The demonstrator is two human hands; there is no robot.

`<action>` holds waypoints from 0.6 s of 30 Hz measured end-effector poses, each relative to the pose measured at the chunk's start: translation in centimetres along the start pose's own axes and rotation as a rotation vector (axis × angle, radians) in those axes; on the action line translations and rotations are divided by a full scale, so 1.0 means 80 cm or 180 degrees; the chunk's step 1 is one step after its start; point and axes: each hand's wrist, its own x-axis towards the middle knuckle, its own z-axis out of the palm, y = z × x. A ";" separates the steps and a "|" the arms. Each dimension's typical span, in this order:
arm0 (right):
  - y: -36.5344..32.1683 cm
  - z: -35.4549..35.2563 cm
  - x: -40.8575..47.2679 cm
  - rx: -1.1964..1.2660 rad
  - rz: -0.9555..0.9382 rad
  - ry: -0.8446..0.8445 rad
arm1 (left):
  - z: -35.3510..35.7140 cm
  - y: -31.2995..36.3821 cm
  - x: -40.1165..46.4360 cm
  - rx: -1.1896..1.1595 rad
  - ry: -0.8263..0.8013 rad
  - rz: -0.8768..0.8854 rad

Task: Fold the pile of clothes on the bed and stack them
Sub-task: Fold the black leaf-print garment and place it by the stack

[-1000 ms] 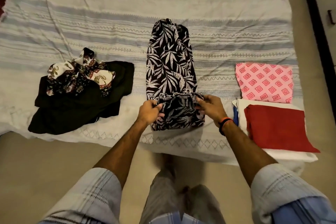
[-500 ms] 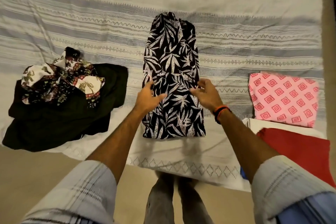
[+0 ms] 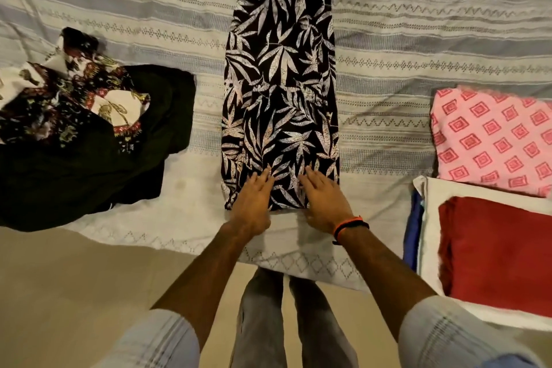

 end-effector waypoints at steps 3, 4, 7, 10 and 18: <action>0.004 0.017 -0.001 -0.0297 0.0025 -0.0050 | 0.018 -0.019 0.004 0.0691 0.0123 0.0125; 0.005 0.024 0.000 -0.0323 0.0038 -0.0047 | 0.025 -0.026 0.005 0.0785 0.0168 0.0158; 0.010 0.038 0.002 -0.0381 0.0019 0.0013 | 0.038 -0.038 0.006 0.1010 0.0242 0.0211; 0.016 0.049 0.006 -0.0489 -0.0026 0.0052 | 0.039 -0.040 0.009 0.1100 0.0228 0.0217; 0.016 0.031 -0.002 -0.0814 -0.0132 0.0198 | 0.010 -0.043 -0.003 0.1164 0.0050 0.0312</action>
